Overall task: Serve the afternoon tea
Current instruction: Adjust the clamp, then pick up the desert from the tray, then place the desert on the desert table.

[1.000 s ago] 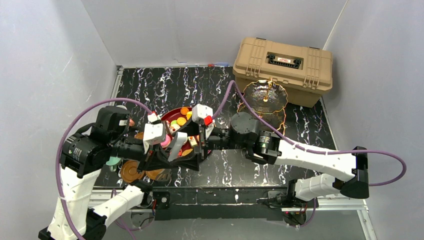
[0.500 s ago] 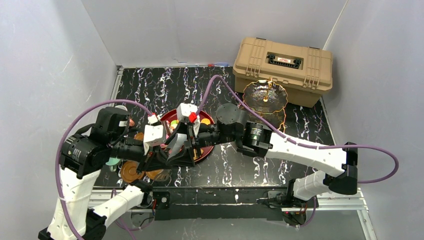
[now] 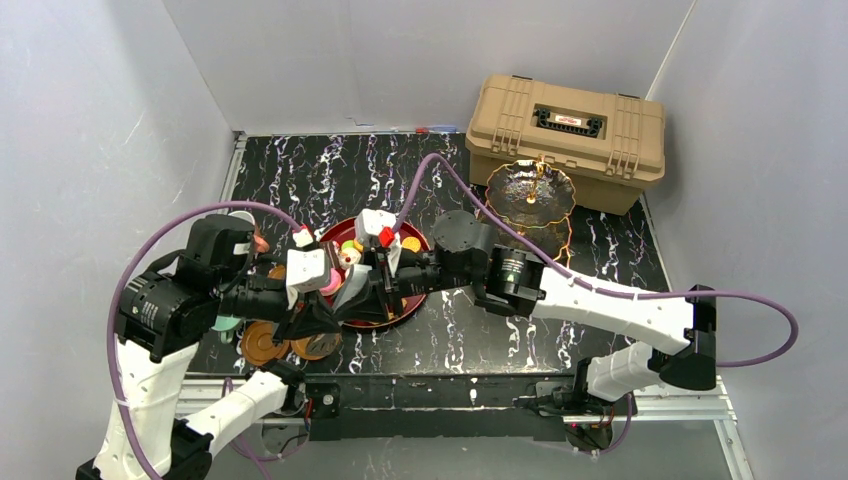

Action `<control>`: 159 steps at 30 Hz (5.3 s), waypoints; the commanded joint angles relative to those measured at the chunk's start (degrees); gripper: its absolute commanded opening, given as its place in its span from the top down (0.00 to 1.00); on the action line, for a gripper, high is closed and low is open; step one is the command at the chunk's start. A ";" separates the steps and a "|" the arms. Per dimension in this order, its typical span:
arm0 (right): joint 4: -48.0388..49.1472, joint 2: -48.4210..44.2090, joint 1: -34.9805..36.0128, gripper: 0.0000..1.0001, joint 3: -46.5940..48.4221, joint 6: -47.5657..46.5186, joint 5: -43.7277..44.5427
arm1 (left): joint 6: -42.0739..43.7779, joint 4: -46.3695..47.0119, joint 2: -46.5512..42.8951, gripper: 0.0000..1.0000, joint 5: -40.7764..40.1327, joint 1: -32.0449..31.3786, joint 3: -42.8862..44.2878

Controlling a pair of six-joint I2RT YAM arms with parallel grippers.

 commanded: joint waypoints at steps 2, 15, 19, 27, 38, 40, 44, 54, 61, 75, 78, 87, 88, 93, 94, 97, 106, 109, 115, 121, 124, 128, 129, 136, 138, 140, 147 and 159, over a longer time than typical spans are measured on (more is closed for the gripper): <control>7.00 -3.86 -0.63 0.74 -1.82 -0.72 6.91 | -1.28 0.35 -0.57 0.73 1.68 -0.15 0.28; 2.32 -6.55 -0.73 0.86 -4.44 -6.32 23.09 | -6.43 12.01 -4.69 0.30 -16.19 -0.13 0.89; 5.00 -4.51 -0.72 0.84 -7.06 -6.39 29.52 | -10.86 15.58 -5.58 0.02 -22.05 -0.13 -0.46; 21.51 1.33 -0.45 0.83 -15.26 -5.12 40.20 | -19.44 15.74 2.81 0.02 -38.14 -0.13 2.58; 32.52 7.83 2.54 0.76 -19.06 -4.94 47.74 | -21.76 19.45 6.15 0.02 -56.81 0.08 -2.06; 33.48 8.36 3.09 0.74 -19.60 -4.92 48.85 | -22.22 19.10 6.97 0.02 -59.50 0.86 -2.05; 34.72 9.23 3.95 0.72 -20.89 -4.76 49.96 | -22.76 18.45 8.32 0.02 -60.46 3.60 -1.63; 35.96 11.16 5.76 0.65 -22.83 -4.78 52.83 | -21.66 18.03 10.98 0.02 -51.37 13.58 -2.18; 35.74 11.19 6.18 0.49 -23.01 -4.74 52.99 | -21.53 18.34 10.25 0.02 -50.81 13.67 -5.50; 38.03 13.32 6.40 0.44 -23.71 -4.63 53.24 | -20.77 19.40 9.48 0.02 -50.22 13.67 -6.68; 39.38 14.36 6.40 0.44 -24.08 -4.59 53.42 | -20.66 19.56 9.26 0.02 -50.20 13.67 -6.92; 41.28 16.45 6.40 0.42 -24.36 -5.23 54.44 | -20.49 19.67 8.94 0.02 -50.11 13.67 -6.90; 41.33 16.70 6.40 0.42 -24.30 -5.28 54.55 | -20.46 19.60 9.00 0.02 -50.11 13.67 -6.84; 41.34 17.75 6.40 0.42 -24.29 -5.17 53.91 | -20.48 19.63 9.20 0.02 -50.20 13.67 -6.31; 41.34 18.01 6.45 0.42 -24.29 -5.12 53.82 | -20.51 19.61 9.20 0.02 -50.12 13.65 -6.24; 41.25 18.92 6.40 0.42 -24.27 -4.88 53.36 | -20.46 19.65 9.26 0.02 -49.94 13.67 -6.03; 41.42 19.50 6.40 0.55 -24.09 -4.64 53.29 | -20.88 19.65 9.17 0.02 -49.84 13.63 -5.97; 41.21 18.59 6.40 0.65 -23.92 -5.37 54.23 | -21.01 19.60 9.36 0.02 -48.97 13.68 -5.75; 40.36 14.37 6.40 0.72 -23.30 -7.70 56.23 | -21.20 19.65 9.64 0.02 -47.61 13.67 -5.47; 37.94 8.29 6.40 0.73 -22.69 -11.46 58.55 | -21.16 19.74 9.75 0.02 -47.55 13.67 -5.20; 36.39 5.24 6.40 0.74 -23.54 -12.12 60.59 | -21.19 19.68 9.73 0.02 -47.56 13.67 -5.04; 35.33 0.38 6.40 0.74 -27.02 -13.01 64.14 | -21.00 19.74 9.73 0.02 -47.63 13.67 -5.05; 34.87 -0.96 6.36 0.74 -27.88 -13.22 65.44 | -20.96 19.71 9.73 0.02 -47.65 13.67 -4.99; 30.59 -12.12 6.00 0.74 -36.03 -14.52 75.46 | -21.05 19.69 9.89 0.02 -46.95 13.67 -4.70; 29.38 -15.37 5.73 0.75 -38.60 -15.05 78.19 | -21.13 19.62 10.05 0.02 -46.59 13.63 -4.48; 28.07 -18.73 5.62 0.75 -40.62 -15.61 80.61 | -21.23 19.58 10.24 0.02 -46.34 13.67 -4.24; 20.33 -30.55 5.52 0.75 -45.49 -13.81 86.38 | -21.49 19.29 10.69 0.02 -45.98 13.66 -3.51; 13.46 -34.68 5.44 0.76 -48.31 -11.44 93.04 | -22.07 19.31 11.47 0.02 -45.37 13.67 -2.66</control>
